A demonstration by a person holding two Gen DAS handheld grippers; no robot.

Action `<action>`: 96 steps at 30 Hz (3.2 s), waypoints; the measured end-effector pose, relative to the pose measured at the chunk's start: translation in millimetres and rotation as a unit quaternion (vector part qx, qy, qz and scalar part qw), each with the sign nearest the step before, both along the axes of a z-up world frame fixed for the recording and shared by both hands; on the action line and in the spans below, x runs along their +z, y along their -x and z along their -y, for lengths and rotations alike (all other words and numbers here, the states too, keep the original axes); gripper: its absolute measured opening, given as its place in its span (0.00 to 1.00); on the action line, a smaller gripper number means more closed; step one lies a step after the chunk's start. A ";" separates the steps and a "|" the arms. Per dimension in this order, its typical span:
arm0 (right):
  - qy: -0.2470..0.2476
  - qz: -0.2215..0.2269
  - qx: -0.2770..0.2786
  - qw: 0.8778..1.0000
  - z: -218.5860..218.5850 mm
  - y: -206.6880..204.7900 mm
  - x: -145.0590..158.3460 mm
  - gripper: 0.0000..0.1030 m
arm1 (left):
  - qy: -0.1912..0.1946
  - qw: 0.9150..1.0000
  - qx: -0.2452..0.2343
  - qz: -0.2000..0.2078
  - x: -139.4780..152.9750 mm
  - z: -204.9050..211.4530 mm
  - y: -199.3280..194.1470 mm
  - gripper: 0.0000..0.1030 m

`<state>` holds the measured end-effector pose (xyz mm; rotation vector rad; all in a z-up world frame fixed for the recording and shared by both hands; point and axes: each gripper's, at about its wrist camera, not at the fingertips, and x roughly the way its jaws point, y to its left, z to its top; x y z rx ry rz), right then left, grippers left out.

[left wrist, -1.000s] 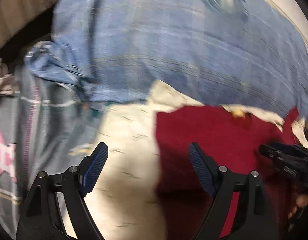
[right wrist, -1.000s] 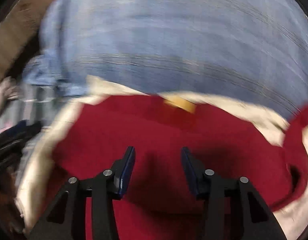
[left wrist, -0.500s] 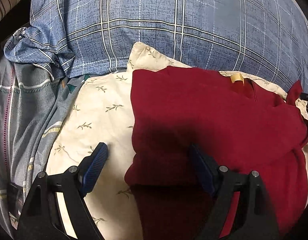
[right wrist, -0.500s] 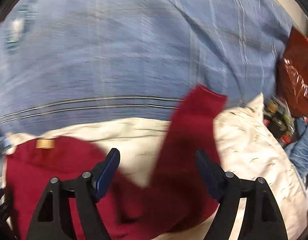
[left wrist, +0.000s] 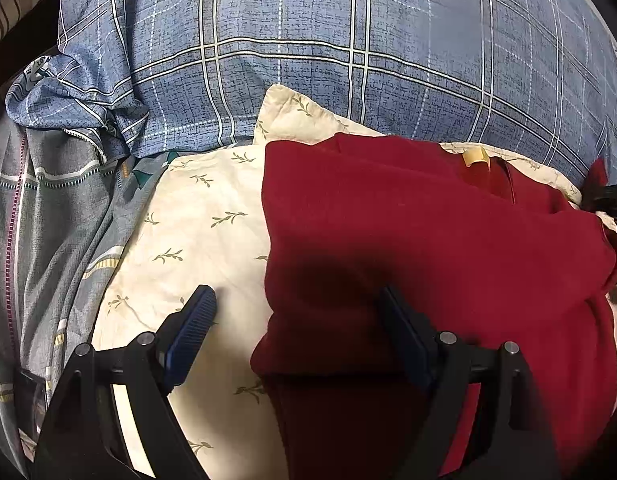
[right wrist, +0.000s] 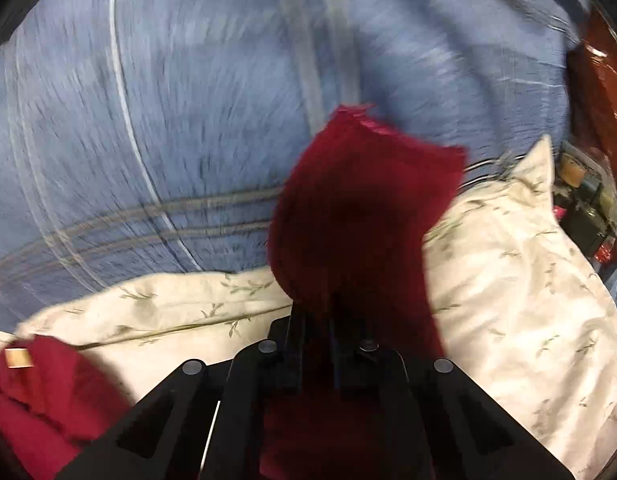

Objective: Fold small clothes

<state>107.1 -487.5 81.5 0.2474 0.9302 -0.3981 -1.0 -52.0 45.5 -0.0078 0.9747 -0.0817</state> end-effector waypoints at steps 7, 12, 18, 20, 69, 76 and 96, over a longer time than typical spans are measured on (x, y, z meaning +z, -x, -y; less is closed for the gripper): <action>-0.003 0.134 -0.008 0.991 46.7 84.8 97.1 0.08 | 0.005 1.000 0.012 0.014 12.5 -5.1 2.1 0.81; 0.022 0.216 -0.003 0.976 70.9 142.3 175.6 0.08 | 0.022 0.998 0.044 0.029 24.3 -26.3 0.4 0.81; -0.022 0.257 0.120 0.959 23.7 155.9 212.4 0.08 | 0.037 0.997 0.065 0.037 31.0 -43.6 0.1 0.81; -0.019 0.259 0.175 0.950 -12.2 147.6 217.4 0.08 | 0.041 0.996 0.069 0.037 32.4 -47.3 1.0 0.81; 0.048 -0.006 0.238 0.970 -123.5 164.1 23.2 0.12 | 0.151 0.984 0.059 0.075 50.9 -51.5 -0.6 0.82; 0.036 -0.038 0.189 0.981 -92.6 184.5 21.7 0.34 | 0.133 0.988 0.024 0.070 50.2 -33.2 3.2 0.82; 0.026 0.027 0.205 0.978 -94.4 59.7 7.6 0.14 | 0.050 0.998 -0.030 0.003 5.5 14.2 0.1 0.82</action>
